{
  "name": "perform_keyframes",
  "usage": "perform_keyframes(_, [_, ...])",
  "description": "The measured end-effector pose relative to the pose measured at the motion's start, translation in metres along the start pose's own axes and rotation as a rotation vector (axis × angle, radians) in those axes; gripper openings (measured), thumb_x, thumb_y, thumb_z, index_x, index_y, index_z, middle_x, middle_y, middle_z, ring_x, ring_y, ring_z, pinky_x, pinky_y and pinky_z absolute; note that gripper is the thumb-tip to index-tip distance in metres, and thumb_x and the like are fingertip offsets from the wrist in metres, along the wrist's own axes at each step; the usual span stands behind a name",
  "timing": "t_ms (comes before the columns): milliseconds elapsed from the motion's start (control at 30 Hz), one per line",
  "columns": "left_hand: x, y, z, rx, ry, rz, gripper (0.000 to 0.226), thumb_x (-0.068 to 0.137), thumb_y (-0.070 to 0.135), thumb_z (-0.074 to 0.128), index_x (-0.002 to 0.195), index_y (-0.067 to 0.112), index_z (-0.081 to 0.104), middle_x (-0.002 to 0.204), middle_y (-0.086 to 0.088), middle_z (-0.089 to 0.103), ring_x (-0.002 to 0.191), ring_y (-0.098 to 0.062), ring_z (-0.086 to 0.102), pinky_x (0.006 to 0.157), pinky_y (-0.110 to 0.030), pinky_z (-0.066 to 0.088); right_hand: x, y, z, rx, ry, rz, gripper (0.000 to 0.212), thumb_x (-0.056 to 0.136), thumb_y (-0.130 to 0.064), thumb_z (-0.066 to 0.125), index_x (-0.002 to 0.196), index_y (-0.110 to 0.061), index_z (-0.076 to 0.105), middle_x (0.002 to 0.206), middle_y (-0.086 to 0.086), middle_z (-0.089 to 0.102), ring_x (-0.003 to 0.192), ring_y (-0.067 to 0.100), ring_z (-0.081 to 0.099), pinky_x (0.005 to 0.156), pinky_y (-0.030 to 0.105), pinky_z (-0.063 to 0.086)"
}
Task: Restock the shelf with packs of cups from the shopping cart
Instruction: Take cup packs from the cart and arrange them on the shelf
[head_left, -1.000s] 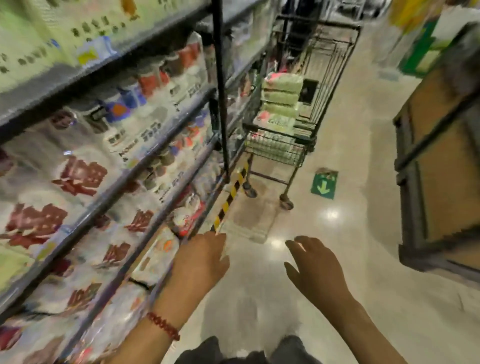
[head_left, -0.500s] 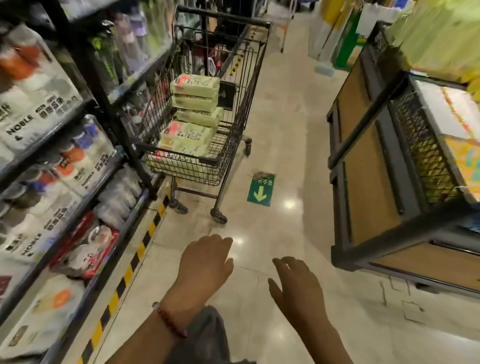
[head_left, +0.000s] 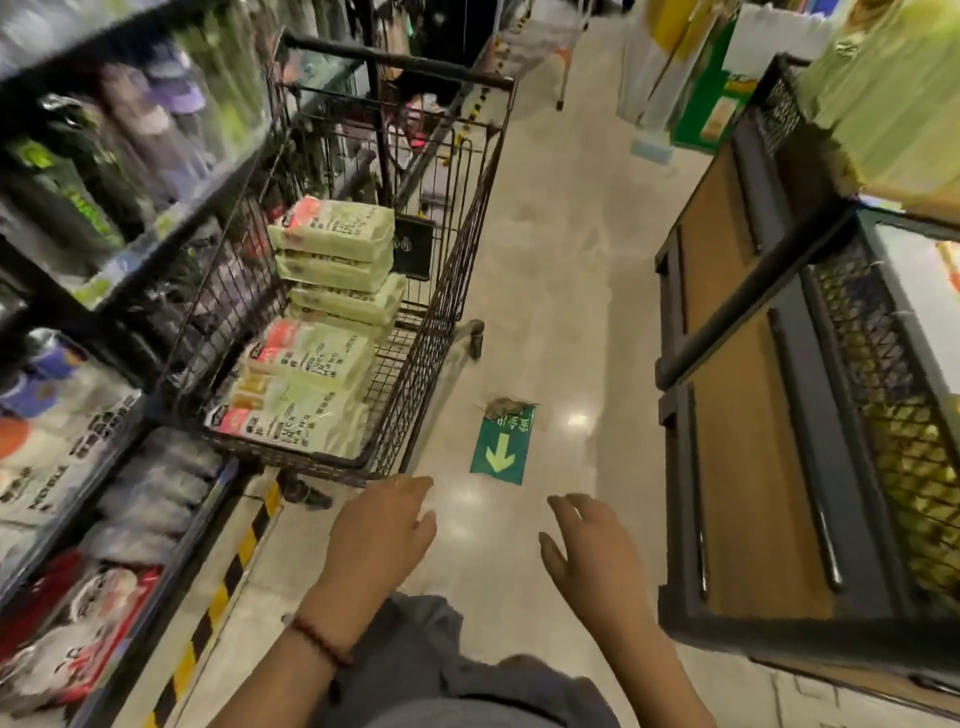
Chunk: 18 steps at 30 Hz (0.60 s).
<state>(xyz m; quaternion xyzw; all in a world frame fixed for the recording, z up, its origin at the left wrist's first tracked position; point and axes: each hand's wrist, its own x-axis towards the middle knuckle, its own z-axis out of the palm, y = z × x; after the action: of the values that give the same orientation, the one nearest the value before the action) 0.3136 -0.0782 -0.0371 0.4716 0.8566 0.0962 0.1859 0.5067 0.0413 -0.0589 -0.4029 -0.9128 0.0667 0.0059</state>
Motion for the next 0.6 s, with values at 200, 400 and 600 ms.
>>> perform_keyframes(200, [0.119,0.024,-0.030,0.065,0.006,-0.055,0.037,0.090,0.030,0.050,0.125,0.020,0.057,0.116,-0.001,0.061,0.103,-0.022,0.057,0.079,-0.035,0.049,0.133,0.057,-0.021,0.003,-0.018,-0.106,0.044,0.060,-0.023,0.084,0.101,-0.012,0.070,0.092,0.007,0.070,0.076,0.026,0.067,0.057,0.034,0.055])
perform_keyframes(400, [0.212,0.040,-0.040,0.008,0.062,-0.354,0.045,0.094,0.035,0.046,0.138,0.026,0.046,0.134,0.003,0.053,0.119,-0.019,0.051,0.090,-0.032,0.047,0.289,0.103,-0.027,0.009,-0.082,-0.383,0.041,0.060,-0.024,0.082,0.098,-0.012,0.070,0.088,0.007,0.068,0.074,0.028,0.066,0.052,0.033,0.053])
perform_keyframes(600, [0.265,0.050,-0.062,-0.134,0.236,-0.692,0.039,0.092,0.031,0.051,0.131,0.030,0.054,0.127,0.001,0.059,0.112,-0.019,0.055,0.086,-0.029,0.049,0.428,0.078,-0.055,-0.023,-0.124,-0.739,0.040,0.061,-0.023,0.083,0.096,-0.009,0.070,0.086,0.010,0.069,0.072,0.030,0.065,0.052,0.035,0.053])
